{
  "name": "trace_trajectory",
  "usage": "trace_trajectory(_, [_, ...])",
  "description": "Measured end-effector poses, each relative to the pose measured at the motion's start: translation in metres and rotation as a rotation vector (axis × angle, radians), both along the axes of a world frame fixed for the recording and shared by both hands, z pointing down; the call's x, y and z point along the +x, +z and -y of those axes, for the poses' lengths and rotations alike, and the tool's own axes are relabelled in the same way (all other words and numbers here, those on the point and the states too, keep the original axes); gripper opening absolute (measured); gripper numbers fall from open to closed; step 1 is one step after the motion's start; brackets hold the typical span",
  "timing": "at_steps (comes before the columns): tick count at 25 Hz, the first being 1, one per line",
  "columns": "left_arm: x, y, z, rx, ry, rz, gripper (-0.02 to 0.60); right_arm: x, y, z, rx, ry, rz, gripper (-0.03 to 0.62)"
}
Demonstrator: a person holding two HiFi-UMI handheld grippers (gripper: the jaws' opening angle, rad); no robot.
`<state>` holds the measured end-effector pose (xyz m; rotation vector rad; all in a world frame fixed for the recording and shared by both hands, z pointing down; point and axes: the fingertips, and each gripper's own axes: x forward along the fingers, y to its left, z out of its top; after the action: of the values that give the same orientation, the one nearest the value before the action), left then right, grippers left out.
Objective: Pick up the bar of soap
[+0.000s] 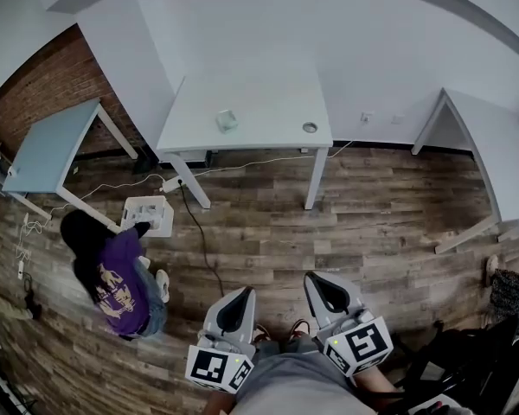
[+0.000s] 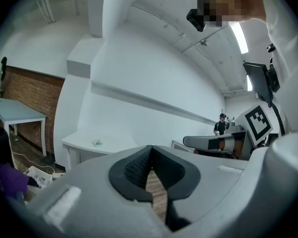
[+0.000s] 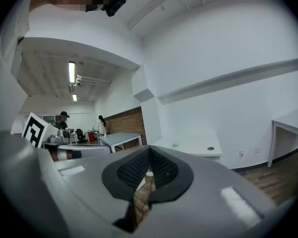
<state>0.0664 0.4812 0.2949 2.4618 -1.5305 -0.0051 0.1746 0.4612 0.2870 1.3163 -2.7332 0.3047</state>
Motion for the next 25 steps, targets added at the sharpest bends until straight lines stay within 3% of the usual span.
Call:
trace_trajectory(14, [0.038,0.002,0.003,0.003,-0.003,0.036,0.002,0.026,0.004,0.006,0.007,-0.049,0.046,0.002])
trace_trajectory(25, [0.035,0.009,0.038,-0.010,0.000,0.011,0.002,0.020,0.012,0.037,-0.015,-0.054,0.025,0.002])
